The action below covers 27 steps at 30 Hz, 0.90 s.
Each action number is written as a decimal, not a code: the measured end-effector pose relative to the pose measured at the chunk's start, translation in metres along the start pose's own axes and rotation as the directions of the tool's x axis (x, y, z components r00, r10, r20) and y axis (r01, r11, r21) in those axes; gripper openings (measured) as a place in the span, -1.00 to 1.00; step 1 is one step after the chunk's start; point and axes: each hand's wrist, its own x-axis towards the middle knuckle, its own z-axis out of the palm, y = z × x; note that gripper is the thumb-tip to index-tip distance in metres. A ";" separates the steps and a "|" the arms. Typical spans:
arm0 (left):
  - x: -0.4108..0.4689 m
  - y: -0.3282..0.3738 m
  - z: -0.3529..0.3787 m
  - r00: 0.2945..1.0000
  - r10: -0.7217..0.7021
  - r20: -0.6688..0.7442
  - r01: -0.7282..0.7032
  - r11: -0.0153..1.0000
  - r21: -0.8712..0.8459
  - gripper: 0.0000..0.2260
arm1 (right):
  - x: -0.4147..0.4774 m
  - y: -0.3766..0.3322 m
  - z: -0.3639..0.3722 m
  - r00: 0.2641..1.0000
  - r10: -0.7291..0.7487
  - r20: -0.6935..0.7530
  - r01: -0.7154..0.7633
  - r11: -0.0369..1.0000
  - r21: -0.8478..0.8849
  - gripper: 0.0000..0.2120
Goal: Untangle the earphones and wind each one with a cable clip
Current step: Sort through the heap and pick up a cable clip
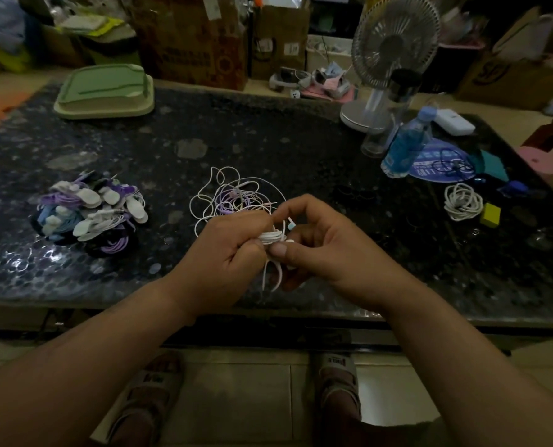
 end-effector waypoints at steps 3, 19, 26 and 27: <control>0.002 0.001 -0.003 0.999 -0.035 0.027 0.037 0.997 -0.073 -0.76 | -0.001 -0.001 -0.001 1.000 -0.024 -0.002 0.024 1.000 -0.017 -0.59; 0.002 0.000 -0.005 0.971 -0.210 0.114 0.227 0.961 -0.161 -0.75 | 0.000 0.000 -0.002 0.995 0.039 -0.091 -0.045 0.997 -0.062 -0.80; 0.002 -0.004 -0.006 0.914 -0.291 0.282 0.334 0.936 -0.115 -0.77 | 0.000 0.002 -0.004 0.991 0.104 -0.089 -0.114 0.987 -0.115 -0.78; 0.002 -0.003 -0.006 0.907 -0.303 0.294 0.344 0.934 -0.099 -0.76 | 0.000 0.002 -0.005 0.989 0.108 -0.096 -0.119 0.987 -0.108 -0.78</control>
